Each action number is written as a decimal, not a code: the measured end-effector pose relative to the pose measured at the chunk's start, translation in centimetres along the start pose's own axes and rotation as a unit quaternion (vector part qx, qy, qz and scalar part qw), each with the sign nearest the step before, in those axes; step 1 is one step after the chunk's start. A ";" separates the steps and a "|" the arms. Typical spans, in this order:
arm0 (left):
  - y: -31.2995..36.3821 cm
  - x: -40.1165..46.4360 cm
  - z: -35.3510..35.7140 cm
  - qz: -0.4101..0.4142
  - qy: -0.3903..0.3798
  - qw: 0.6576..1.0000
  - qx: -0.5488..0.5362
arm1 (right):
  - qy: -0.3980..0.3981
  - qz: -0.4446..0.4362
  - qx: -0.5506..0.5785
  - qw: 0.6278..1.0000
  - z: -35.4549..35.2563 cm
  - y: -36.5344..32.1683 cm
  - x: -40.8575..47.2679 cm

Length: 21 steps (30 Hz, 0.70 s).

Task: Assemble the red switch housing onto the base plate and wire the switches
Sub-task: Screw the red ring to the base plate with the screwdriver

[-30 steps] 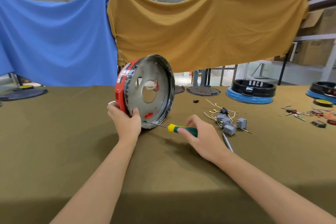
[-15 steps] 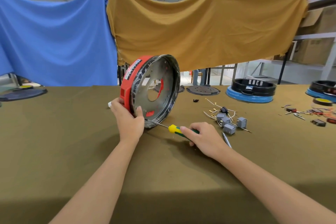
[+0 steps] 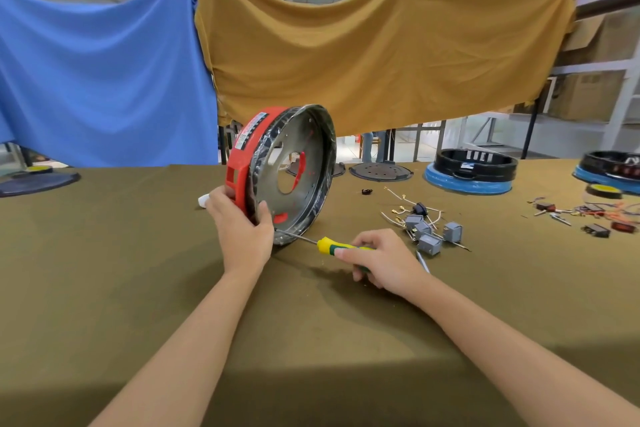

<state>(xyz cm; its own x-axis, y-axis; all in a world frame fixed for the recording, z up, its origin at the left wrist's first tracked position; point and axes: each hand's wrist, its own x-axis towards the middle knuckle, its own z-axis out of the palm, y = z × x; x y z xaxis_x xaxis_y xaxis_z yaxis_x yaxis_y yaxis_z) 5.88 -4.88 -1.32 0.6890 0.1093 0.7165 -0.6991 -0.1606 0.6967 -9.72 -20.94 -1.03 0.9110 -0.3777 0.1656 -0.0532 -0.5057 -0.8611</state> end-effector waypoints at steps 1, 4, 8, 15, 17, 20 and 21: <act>0.0 0.0 0.0 0.001 0.004 1.000 0.003 | 0.000 0.006 0.013 1.000 0.0 0.0 0.1; 0.1 0.3 -0.1 -0.066 0.037 0.997 -0.009 | 0.057 -0.062 -0.140 0.987 0.4 0.0 -0.2; -0.3 1.0 -0.5 -0.191 0.075 0.975 -0.083 | 0.113 -0.154 -0.280 0.941 1.4 -0.3 -0.5; 0.3 0.7 -0.4 -0.090 0.050 0.995 -0.006 | 0.171 -0.230 -0.341 0.895 0.3 -0.1 -1.2; 0.0 0.9 -0.7 -0.121 0.072 0.990 -0.016 | 0.191 -0.192 -0.269 0.924 0.3 -0.2 -1.0; -0.6 1.5 -1.0 -0.220 0.096 0.967 -0.080 | 0.200 -0.103 -0.165 0.960 -0.1 0.4 -0.3; -0.8 1.6 -1.0 -0.246 0.101 0.958 -0.109 | 0.203 -0.089 -0.131 0.966 -0.3 0.6 -0.1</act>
<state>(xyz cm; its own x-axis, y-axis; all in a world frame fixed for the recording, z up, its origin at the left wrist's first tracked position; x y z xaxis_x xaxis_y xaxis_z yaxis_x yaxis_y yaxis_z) 7.34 -3.55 -0.68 0.9100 0.3097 0.2756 -0.3370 0.1655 0.9268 -10.00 -21.46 -1.45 0.6825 -0.5131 0.5205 -0.0614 -0.7499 -0.6587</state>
